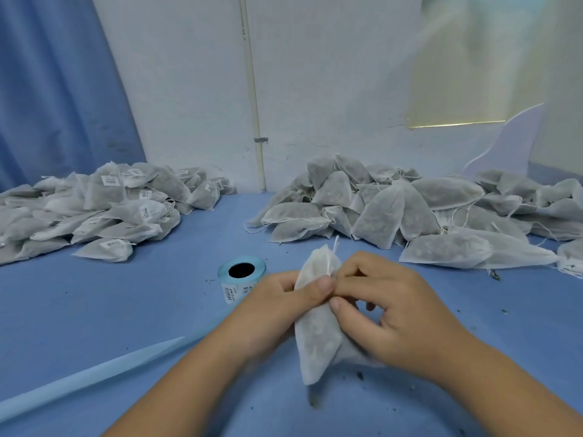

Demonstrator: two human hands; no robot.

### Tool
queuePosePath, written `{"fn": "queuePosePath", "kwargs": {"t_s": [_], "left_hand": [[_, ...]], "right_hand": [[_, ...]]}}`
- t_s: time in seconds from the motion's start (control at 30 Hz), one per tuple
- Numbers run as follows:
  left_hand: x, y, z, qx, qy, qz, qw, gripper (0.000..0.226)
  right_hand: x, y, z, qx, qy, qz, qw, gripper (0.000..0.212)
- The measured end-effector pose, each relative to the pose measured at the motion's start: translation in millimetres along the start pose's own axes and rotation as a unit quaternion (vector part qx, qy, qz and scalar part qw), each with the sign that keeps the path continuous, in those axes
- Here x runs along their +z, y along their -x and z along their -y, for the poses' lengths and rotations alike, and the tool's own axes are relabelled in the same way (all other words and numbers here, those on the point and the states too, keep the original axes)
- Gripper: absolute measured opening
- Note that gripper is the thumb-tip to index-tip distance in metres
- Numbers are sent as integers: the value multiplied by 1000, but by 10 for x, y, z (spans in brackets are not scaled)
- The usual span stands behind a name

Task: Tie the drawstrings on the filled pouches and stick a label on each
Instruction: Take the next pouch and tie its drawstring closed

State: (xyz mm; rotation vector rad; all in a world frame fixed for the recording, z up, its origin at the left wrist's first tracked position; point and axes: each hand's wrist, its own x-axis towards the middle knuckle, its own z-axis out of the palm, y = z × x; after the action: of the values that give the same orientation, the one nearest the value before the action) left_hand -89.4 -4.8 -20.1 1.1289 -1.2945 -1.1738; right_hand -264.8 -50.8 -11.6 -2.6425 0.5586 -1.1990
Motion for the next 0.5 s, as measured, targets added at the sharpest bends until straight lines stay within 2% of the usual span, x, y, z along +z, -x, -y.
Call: {"fn": "queuePosePath", "kwargs": {"t_s": [0.1, 0.2, 0.3, 0.37, 0.43, 0.5], "left_hand": [[-82, 147, -2, -11, 37, 2, 999, 32], [-228, 342, 22, -38, 36, -18, 998, 49], [-382, 568, 47, -65, 15, 0, 998, 44], [-483, 695, 55, -86, -2, -23, 996, 39], [-599, 781, 56, -106, -27, -90, 990, 30], [-696, 829, 27, -117, -66, -164, 977, 28]], "right_hand": [[76, -2, 71, 40, -157, 6, 987, 20], [154, 4, 141, 122, -331, 51, 934, 22], [251, 23, 196, 182, -444, 83, 873, 26], [307, 26, 197, 234, -476, 67, 845, 30], [350, 20, 165, 264, -443, 50, 855, 31], [383, -8, 124, 279, -398, 44, 873, 44]]}}
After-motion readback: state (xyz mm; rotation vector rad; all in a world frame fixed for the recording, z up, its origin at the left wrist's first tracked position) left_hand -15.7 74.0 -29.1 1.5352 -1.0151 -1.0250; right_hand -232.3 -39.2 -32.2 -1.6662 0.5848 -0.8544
